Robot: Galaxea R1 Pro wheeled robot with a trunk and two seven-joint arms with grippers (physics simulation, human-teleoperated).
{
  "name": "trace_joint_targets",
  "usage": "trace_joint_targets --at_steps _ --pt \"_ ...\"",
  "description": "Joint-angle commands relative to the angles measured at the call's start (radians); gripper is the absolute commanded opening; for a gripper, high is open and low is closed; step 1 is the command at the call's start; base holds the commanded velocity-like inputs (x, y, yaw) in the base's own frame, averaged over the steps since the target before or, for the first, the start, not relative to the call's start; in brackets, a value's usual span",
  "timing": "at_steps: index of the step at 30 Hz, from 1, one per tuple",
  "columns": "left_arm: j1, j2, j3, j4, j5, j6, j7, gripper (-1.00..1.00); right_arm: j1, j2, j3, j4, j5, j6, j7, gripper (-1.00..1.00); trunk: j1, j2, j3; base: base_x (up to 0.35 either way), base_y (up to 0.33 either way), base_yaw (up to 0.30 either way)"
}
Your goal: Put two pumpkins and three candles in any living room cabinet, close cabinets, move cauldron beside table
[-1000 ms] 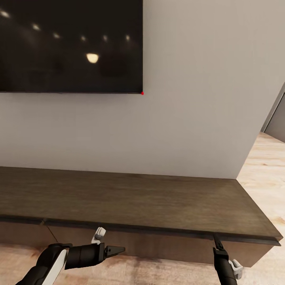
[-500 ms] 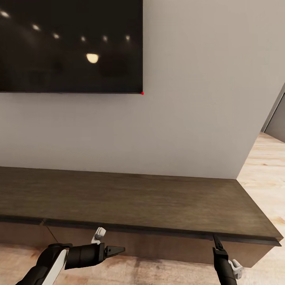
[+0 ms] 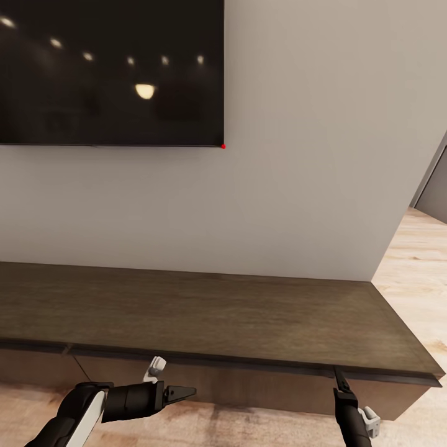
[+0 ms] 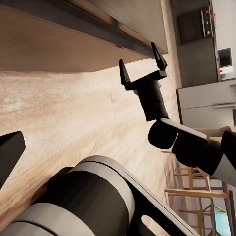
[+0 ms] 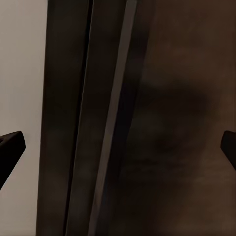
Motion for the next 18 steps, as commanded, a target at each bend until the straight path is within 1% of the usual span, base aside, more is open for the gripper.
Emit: trace_joint_targets --at_steps 1,4,5,18 --pt "-0.001 0.001 -0.001 0.0 0.002 0.004 -0.001 1.0 -0.001 0.0 0.006 0.001 -0.008 -0.004 0.003 1.0 0.0 0.0 -0.001 0.002 0.0 0.0" --pt "-0.001 0.001 -0.001 0.0 0.002 0.004 -0.001 1.0 -0.001 0.0 0.006 0.0 -0.007 -0.004 0.003 1.0 0.0 0.0 -0.001 0.001 0.0 0.0" --pt "-0.001 0.001 -0.001 0.0 0.002 0.004 -0.001 1.0 -0.001 0.0 0.007 0.0 -0.007 -0.004 0.003 -1.0 0.0 0.0 -0.001 0.0 0.0 0.0" --pt "-0.001 0.0 -0.001 0.0 0.002 0.004 -0.001 1.0 -0.001 -0.002 0.008 0.001 -0.005 -0.004 0.002 -1.0 0.0 0.0 -0.001 0.0 0.0 0.0"
